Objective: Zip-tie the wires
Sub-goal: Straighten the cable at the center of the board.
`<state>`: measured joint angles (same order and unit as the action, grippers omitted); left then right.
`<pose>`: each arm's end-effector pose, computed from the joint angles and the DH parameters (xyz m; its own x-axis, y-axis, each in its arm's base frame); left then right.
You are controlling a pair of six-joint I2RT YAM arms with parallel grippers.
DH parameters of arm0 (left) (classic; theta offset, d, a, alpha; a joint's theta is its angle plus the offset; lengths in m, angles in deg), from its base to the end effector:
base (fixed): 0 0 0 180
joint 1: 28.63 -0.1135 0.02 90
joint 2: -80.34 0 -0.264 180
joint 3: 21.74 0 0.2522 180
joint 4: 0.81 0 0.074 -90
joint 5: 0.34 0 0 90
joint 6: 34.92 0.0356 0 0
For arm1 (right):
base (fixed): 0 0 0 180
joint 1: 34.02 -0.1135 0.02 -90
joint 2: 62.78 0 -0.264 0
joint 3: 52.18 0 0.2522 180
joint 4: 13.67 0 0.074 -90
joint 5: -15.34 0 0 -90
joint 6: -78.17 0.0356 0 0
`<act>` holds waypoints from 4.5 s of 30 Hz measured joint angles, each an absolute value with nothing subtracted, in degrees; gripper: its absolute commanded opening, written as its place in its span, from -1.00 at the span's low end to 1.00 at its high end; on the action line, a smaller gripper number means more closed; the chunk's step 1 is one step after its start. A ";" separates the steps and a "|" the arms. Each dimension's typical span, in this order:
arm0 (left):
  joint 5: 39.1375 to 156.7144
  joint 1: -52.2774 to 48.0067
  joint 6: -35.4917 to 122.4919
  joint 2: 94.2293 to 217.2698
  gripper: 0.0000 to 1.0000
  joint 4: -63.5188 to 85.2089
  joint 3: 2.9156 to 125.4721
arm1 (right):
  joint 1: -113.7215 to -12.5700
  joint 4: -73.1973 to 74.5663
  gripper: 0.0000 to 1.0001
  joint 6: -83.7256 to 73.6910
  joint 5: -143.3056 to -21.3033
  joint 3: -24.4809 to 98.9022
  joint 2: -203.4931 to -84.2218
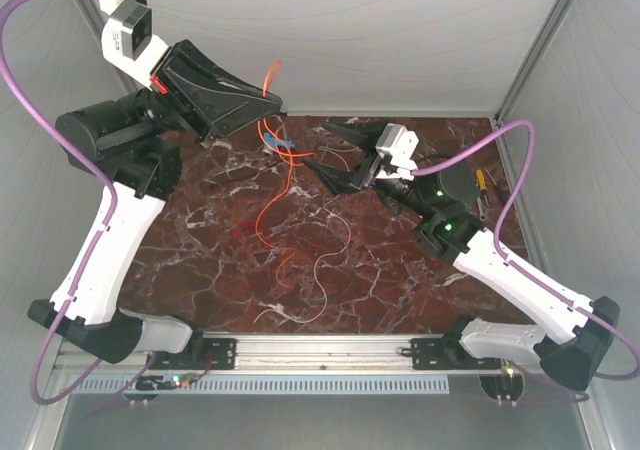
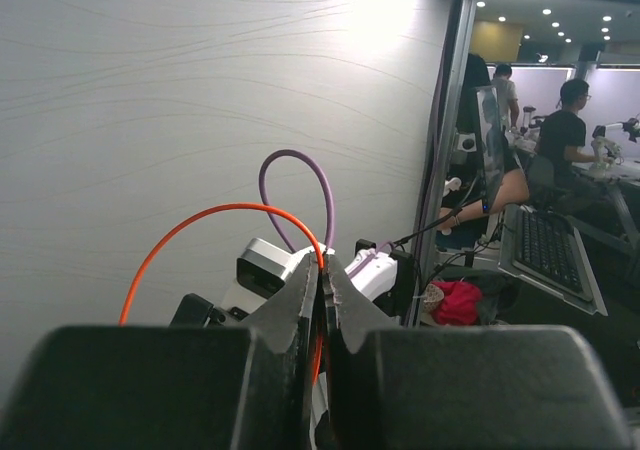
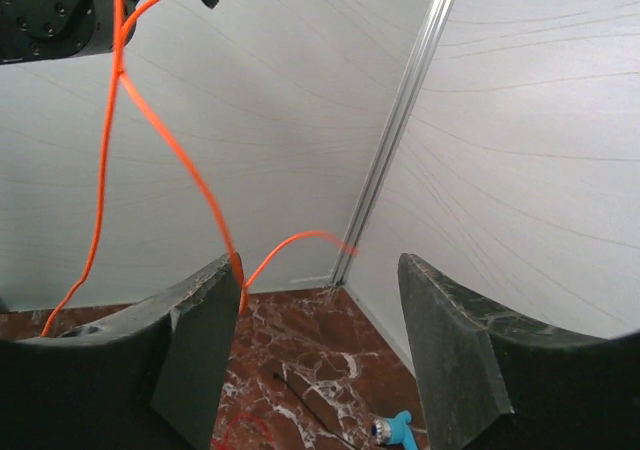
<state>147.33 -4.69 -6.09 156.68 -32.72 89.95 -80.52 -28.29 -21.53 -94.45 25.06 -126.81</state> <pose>0.1700 -0.1084 0.6018 -0.0452 -0.4926 -0.8691 0.9870 -0.1561 0.0371 0.1599 0.1860 0.4587 0.4665 0.2613 -0.8451 -0.8218 0.4814 -0.3048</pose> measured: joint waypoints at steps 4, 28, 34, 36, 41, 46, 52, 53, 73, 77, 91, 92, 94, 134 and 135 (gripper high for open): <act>147.33 -4.47 -5.93 156.68 -1.00 -32.72 89.69 | -80.52 -29.28 -0.67 -21.44 -94.13 25.76 -128.05; 144.27 -4.19 5.50 150.21 0.09 -20.48 74.50 | -80.63 -18.61 -1.00 -24.98 -88.03 45.74 -124.03; 144.41 -4.19 5.54 149.16 0.26 -20.15 74.50 | -80.63 -15.62 -1.00 -25.04 -89.27 56.77 -124.90; 144.65 -4.19 5.56 149.03 0.49 -20.15 74.50 | -80.63 -14.63 -1.00 -24.80 -90.13 60.07 -125.84; 145.89 -4.19 6.61 148.26 0.89 -20.13 73.08 | -80.63 -12.05 -1.00 -23.58 -92.18 69.69 -129.65; 147.60 -2.88 9.85 146.87 0.99 -19.41 67.22 | -80.63 -10.72 -1.00 -23.01 -92.62 73.08 -131.53; 148.82 3.96 16.67 146.67 0.99 -15.43 59.05 | -80.63 -9.65 -1.00 -23.12 -92.23 73.12 -132.64; 148.84 5.15 17.54 146.58 0.99 -15.06 57.72 | -80.63 -9.52 -1.00 -23.14 -92.12 73.12 -132.82; 144.32 16.40 22.94 145.95 0.98 -26.10 34.94 | -80.63 -9.01 -1.00 -25.02 -89.60 80.01 -138.65; 143.57 16.45 23.42 145.23 0.99 -26.43 33.52 | -80.63 -8.66 -1.00 -25.11 -89.41 81.21 -140.31; 140.95 20.29 23.86 151.21 0.64 -33.09 30.46 | -80.63 -8.18 -1.00 -26.14 -88.03 86.50 -144.58; 140.56 20.69 23.70 151.98 0.58 -33.79 30.02 | -80.63 -8.18 -1.00 -26.20 -87.85 86.74 -144.77; 139.75 21.14 23.25 153.01 0.49 -34.89 29.11 | -80.63 -8.21 -1.00 -26.44 -87.50 87.07 -145.08; 122.02 22.91 21.72 131.87 -1.00 12.87 39.47 | -66.51 -7.68 -1.00 -28.04 -69.04 52.16 -139.20; 121.28 22.91 21.74 131.76 -1.00 15.65 41.08 | -65.90 -7.55 -1.00 -27.51 -68.62 51.46 -139.57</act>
<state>121.28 22.91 21.74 131.76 15.65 41.08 -65.90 -7.55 -27.51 -68.62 51.46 -139.57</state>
